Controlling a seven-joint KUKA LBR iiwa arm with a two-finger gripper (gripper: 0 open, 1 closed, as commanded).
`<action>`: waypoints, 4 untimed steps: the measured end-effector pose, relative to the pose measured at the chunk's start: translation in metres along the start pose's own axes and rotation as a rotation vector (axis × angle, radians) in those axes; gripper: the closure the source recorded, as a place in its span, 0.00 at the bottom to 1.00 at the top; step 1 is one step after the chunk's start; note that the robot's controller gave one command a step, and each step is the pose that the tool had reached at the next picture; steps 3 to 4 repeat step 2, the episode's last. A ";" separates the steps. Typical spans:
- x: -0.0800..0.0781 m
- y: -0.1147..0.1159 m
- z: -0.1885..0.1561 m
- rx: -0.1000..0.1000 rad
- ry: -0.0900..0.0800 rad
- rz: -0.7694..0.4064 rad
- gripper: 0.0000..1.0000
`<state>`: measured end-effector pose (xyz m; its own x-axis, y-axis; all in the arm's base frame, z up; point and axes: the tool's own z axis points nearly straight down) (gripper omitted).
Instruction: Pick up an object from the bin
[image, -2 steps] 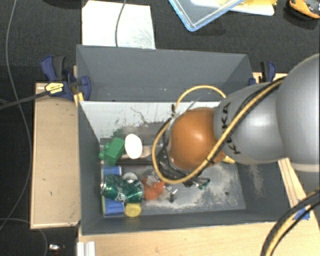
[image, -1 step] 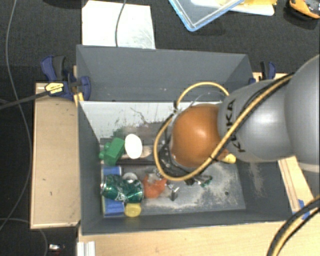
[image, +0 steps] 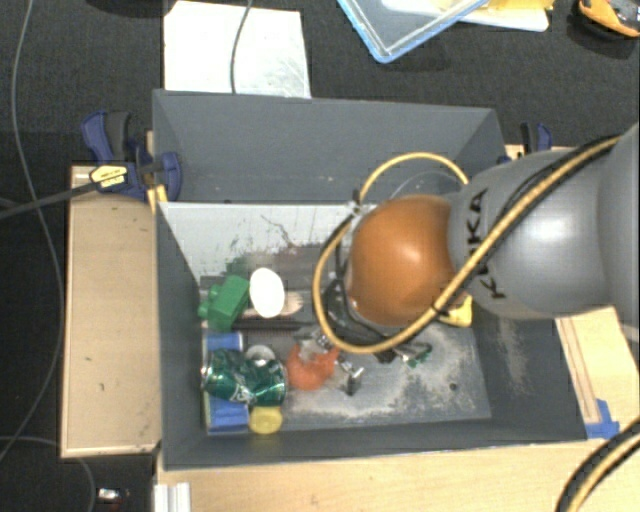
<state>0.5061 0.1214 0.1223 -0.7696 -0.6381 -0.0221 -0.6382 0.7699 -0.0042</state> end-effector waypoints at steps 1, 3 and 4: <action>0.001 0.001 -0.034 -0.003 0.006 0.002 1.00; -0.002 0.000 -0.087 -0.001 0.001 0.001 1.00; -0.002 0.000 -0.087 -0.001 0.001 0.001 1.00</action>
Offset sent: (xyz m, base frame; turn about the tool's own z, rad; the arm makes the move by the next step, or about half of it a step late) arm -0.0017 -0.0003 0.0354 0.0013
